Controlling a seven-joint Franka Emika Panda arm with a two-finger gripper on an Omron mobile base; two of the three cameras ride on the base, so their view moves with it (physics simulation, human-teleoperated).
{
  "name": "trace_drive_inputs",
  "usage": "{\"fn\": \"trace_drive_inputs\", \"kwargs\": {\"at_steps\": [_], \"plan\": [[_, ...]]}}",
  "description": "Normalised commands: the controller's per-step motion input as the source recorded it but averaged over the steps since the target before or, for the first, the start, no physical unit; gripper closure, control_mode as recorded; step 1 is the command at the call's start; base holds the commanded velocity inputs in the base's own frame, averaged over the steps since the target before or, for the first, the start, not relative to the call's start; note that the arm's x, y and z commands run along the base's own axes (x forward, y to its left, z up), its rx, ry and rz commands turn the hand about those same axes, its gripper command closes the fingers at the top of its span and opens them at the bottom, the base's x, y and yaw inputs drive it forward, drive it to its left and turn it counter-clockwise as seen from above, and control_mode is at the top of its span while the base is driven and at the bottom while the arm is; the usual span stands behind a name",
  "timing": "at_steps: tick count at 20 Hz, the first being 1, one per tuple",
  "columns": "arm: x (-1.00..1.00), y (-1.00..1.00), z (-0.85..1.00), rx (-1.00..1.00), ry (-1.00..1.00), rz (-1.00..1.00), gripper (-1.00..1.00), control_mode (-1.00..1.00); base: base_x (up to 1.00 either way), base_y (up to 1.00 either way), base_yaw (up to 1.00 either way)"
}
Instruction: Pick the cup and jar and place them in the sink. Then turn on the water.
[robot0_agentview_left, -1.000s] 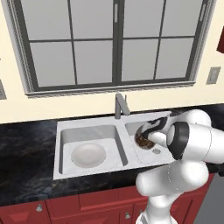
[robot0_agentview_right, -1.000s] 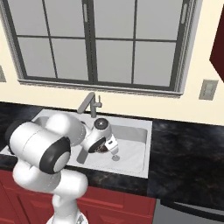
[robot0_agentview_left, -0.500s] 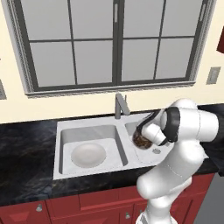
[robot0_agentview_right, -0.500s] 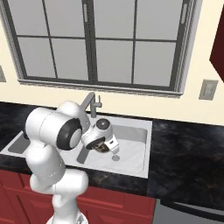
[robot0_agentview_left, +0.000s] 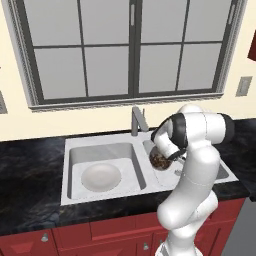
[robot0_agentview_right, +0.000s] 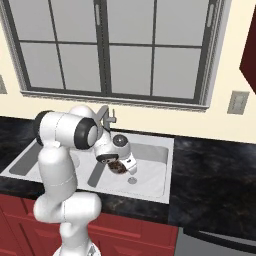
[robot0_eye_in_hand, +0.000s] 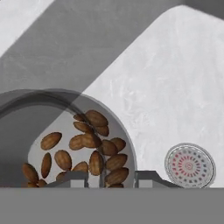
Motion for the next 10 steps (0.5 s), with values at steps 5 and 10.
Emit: {"fn": "trace_drive_inputs", "kwargs": {"at_steps": [5,10], "plan": [[0.16,-0.11,-0.43,0.00,0.00,0.00,-1.00,-1.00,0.00,0.00,0.00],[0.00,-0.44,-0.19,0.00,0.00,0.00,-1.00,-1.00,0.00,0.00,0.00]]}}
